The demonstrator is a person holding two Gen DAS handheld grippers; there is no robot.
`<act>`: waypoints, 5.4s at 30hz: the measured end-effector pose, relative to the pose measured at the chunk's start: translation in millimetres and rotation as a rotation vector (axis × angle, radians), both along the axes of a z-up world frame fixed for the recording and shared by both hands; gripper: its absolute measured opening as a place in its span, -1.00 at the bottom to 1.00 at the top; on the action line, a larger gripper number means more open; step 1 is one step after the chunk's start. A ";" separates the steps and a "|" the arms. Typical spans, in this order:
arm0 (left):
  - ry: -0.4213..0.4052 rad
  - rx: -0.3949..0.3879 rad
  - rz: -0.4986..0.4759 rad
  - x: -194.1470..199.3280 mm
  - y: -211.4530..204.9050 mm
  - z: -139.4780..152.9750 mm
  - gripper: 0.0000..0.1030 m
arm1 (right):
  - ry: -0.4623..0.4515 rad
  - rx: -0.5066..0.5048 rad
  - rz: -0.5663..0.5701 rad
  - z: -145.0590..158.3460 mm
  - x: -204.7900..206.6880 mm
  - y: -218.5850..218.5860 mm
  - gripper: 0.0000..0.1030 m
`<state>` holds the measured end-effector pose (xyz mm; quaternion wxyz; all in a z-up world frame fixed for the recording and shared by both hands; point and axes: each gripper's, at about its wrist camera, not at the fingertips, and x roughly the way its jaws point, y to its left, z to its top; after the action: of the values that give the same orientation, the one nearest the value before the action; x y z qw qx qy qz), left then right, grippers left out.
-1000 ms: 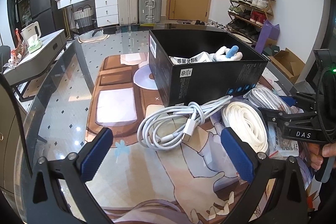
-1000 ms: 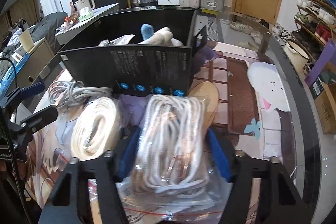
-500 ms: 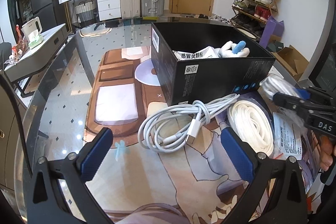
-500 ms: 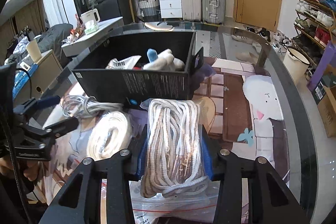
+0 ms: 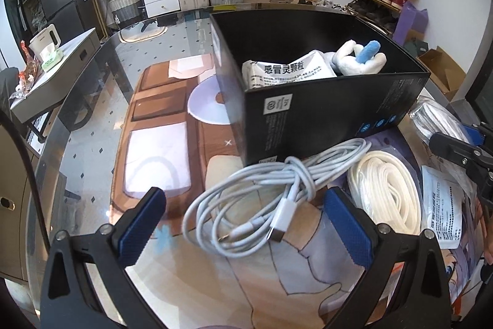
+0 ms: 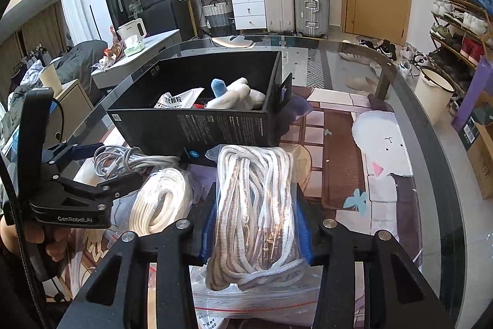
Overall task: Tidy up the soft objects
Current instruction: 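Grasp the bagged white rope with the right tool, then grasp the coiled white cable with the left tool while the right tool lifts the rope bag, then lower the cable into the box with the left tool while the right tool lowers the rope bag in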
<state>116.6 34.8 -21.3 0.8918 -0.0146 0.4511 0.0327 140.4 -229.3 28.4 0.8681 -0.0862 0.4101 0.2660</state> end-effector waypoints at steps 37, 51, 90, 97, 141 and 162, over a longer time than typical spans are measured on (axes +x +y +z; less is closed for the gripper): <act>-0.027 -0.027 -0.076 -15.5 2.6 7.6 0.21 | 0.002 -0.002 0.012 -0.3 -1.9 2.8 -0.17; -0.022 -0.017 -0.119 0.6 -7.7 6.0 0.06 | 0.005 -0.002 0.012 -1.2 -2.2 3.0 -0.17; -0.263 -0.172 -0.160 -22.0 16.1 88.4 -0.47 | -0.145 0.075 0.080 49.4 -6.1 25.8 -0.17; -0.285 -0.178 -0.160 3.6 18.4 97.5 -0.46 | -0.153 0.061 0.087 54.7 9.1 40.6 -0.17; -0.140 -0.121 -0.162 83.2 2.9 58.3 -0.52 | -0.075 -0.055 0.115 25.0 113.3 101.3 -0.17; -0.169 -0.101 -0.161 59.0 -1.0 70.0 0.03 | -0.108 -0.032 0.154 38.2 92.0 88.5 0.07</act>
<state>175.5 33.8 48.7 0.9244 -0.0260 0.3752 -0.0632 232.4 -140.7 66.6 0.8644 -0.1453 0.3591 0.3206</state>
